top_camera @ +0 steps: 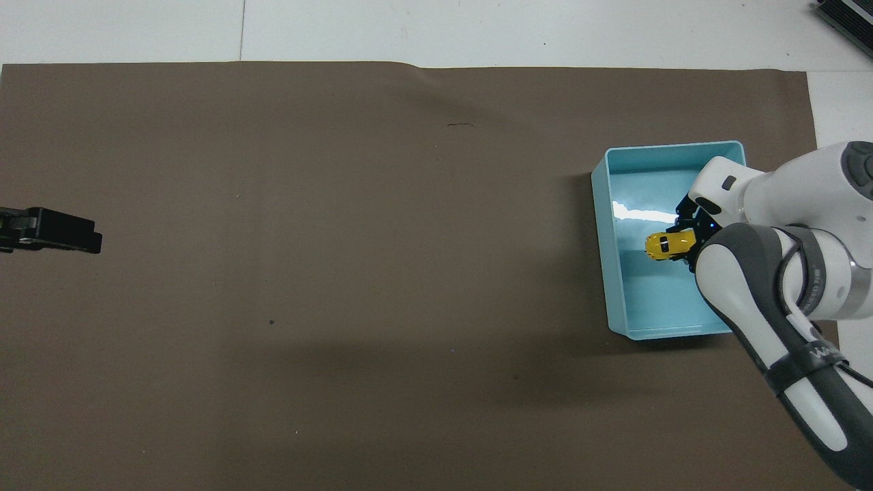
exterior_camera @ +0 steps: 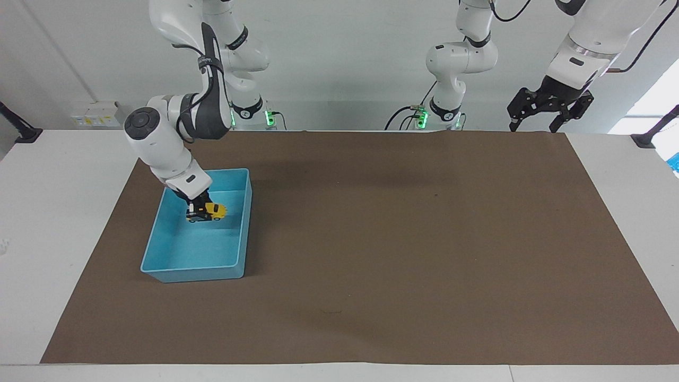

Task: Wind up and store yellow beetle car
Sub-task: 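Lower the car onto the box floor and open the right gripper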

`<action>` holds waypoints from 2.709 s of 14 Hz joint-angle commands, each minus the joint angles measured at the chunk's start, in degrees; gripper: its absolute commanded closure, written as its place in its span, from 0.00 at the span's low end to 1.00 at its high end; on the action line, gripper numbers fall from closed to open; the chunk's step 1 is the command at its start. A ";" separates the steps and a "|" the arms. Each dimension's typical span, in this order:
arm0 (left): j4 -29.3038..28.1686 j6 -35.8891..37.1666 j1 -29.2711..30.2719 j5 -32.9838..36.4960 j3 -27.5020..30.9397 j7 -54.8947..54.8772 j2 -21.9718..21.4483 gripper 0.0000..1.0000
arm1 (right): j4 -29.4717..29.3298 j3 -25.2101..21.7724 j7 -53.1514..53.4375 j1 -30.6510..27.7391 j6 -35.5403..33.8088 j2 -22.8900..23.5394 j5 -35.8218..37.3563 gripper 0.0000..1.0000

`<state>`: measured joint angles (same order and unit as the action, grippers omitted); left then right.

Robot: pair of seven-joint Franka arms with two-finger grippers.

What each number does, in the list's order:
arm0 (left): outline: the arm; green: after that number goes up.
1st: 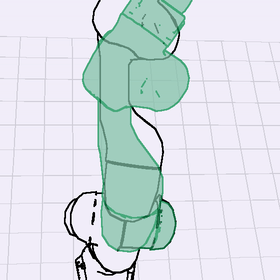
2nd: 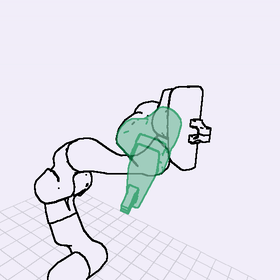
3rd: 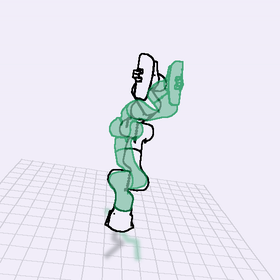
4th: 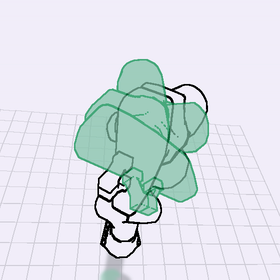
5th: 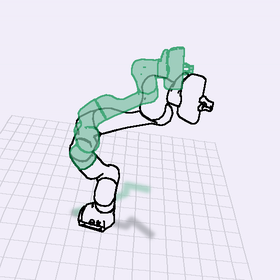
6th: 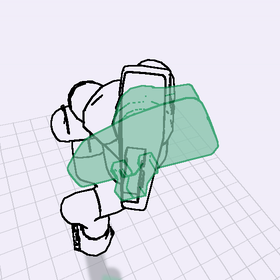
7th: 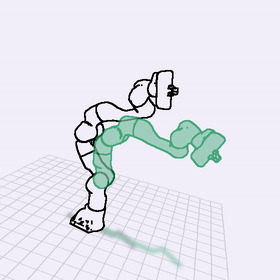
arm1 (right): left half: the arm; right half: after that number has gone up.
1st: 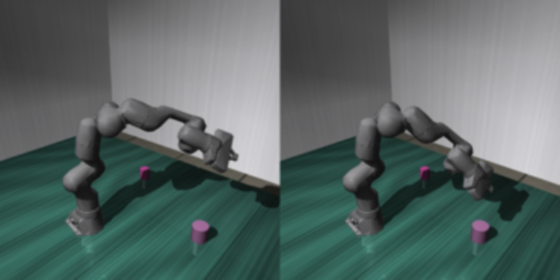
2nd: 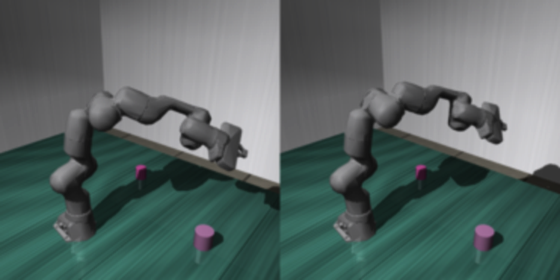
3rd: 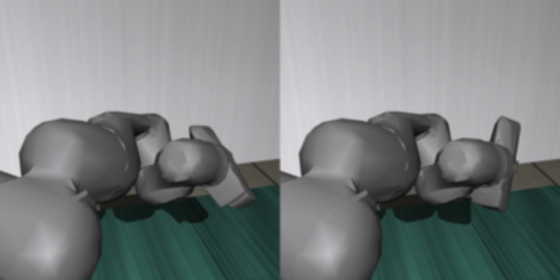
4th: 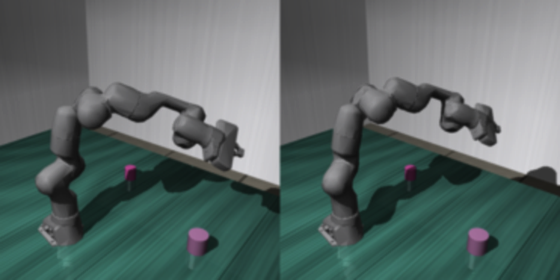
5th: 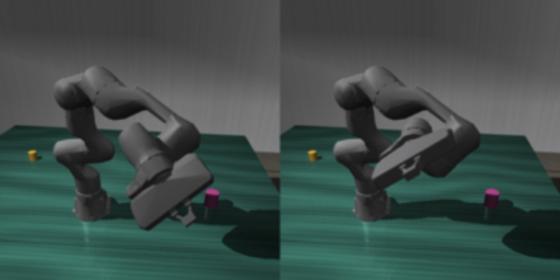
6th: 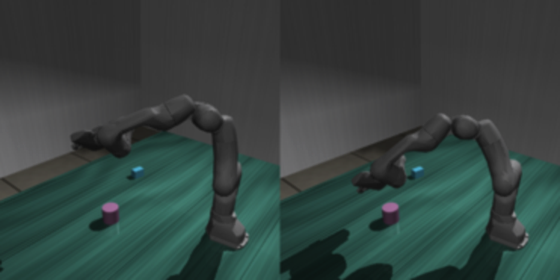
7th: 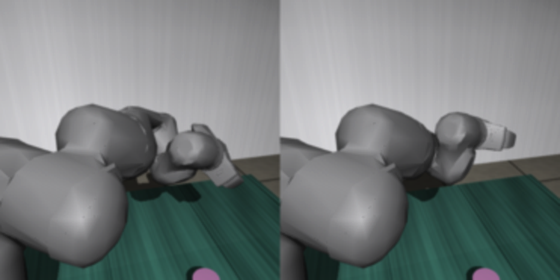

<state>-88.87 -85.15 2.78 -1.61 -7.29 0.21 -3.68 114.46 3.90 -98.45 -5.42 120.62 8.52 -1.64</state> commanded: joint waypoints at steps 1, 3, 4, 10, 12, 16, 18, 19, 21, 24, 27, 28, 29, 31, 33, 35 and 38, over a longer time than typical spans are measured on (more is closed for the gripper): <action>-0.42 0.69 1.18 -0.76 -0.44 -0.91 -0.72 0.00 | 3.40 0.40 -1.13 -1.26 3.29 -1.32 0.50 0.95; -0.42 0.69 1.18 -0.76 -0.44 -0.91 -0.72 0.00 | 4.37 0.40 -1.13 -1.43 5.15 -0.70 0.76 0.95; -0.42 0.69 1.18 -0.76 -0.44 -0.91 -0.72 0.00 | 4.37 0.40 -1.13 -1.43 5.33 -0.53 0.85 0.95; -0.42 0.69 1.18 -0.76 -0.44 -0.91 -0.72 0.00 | 4.54 0.40 -0.86 -1.87 6.90 1.05 0.85 0.95; -0.42 0.69 1.18 -0.76 -0.44 -0.91 -0.72 0.00 | 4.89 0.40 -0.86 -1.87 7.70 1.76 0.85 0.95; -0.42 0.69 1.18 -0.76 -0.44 -0.91 -0.72 0.00 | 5.34 0.40 -0.86 -2.05 8.76 2.90 0.85 0.94; -0.42 0.69 1.18 -0.76 -0.44 -0.91 -0.72 0.00 | 5.60 0.40 -0.86 -2.05 9.54 3.78 0.85 0.89; -0.42 0.69 1.18 -0.76 -0.44 -0.91 -0.72 0.00 | 5.86 0.40 -0.86 -1.96 9.90 3.78 0.85 0.89; -0.42 0.69 1.18 -0.76 -0.44 -0.91 -0.72 0.00 | 6.30 0.40 -0.95 -1.96 10.25 3.69 0.85 0.84; -0.42 0.69 1.18 -0.76 -0.44 -0.91 -0.72 0.00 | 6.30 0.40 -0.86 -1.96 10.16 3.69 0.85 0.57; -0.42 0.69 1.18 -0.76 -0.44 -0.91 -0.72 0.00 | 6.30 0.40 -0.86 -1.96 10.08 3.69 0.85 0.16; -0.42 0.69 1.18 -0.76 -0.44 -0.91 -0.72 0.00 | 6.30 0.40 -0.86 -2.05 10.07 3.69 0.85 0.02; -0.42 0.69 1.18 -0.76 -0.44 -0.91 -0.72 0.00 | 6.22 0.40 -0.86 -2.05 9.99 3.69 0.85 0.00; -0.42 0.69 1.18 -0.76 -0.44 -0.91 -0.72 0.00 | 6.04 0.40 -0.78 -2.05 9.55 3.69 0.85 0.00; -0.42 0.69 1.18 -0.76 -0.44 -0.91 -0.72 0.00 | 5.60 0.40 -0.51 -2.22 9.11 3.87 0.76 0.00; -0.42 0.69 1.18 -0.76 -0.44 -0.91 -0.72 0.00 | 5.42 0.40 -0.51 -2.23 9.02 3.96 0.76 0.00; -0.42 0.69 1.18 -0.76 -0.44 -0.91 -0.72 0.00 | 2.62 0.49 -1.04 -1.26 5.61 3.26 0.76 0.00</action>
<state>-88.87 -85.15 2.78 -1.61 -7.29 0.21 -3.68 119.06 3.97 -98.45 -6.57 129.20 12.57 -1.32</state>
